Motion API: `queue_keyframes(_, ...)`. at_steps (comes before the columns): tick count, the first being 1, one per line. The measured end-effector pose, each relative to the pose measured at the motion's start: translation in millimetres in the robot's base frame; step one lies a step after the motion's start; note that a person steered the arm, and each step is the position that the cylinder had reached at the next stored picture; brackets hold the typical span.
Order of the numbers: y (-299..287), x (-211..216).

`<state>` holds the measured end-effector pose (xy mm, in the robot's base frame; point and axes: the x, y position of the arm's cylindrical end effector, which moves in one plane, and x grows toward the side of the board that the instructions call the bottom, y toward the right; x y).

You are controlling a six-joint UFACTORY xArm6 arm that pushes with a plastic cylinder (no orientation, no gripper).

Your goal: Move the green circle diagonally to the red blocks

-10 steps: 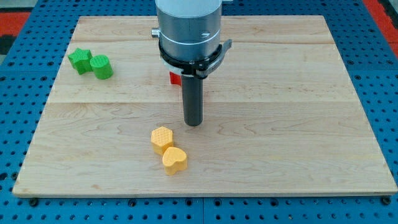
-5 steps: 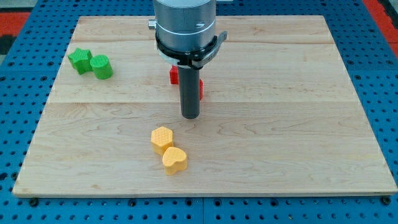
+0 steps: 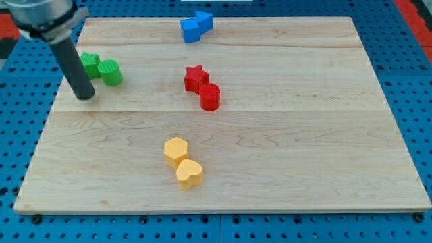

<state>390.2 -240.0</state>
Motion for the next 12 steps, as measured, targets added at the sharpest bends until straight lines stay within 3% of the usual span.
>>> queue_keyframes(4, 104.5, -67.4)
queue_keyframes(5, 102.4, -69.5)
queue_keyframes(8, 256.6, -69.8)
queue_keyframes(10, 315.9, -69.8)
queue_keyframes(11, 315.9, -69.8)
queue_keyframes(12, 258.0, -77.6)
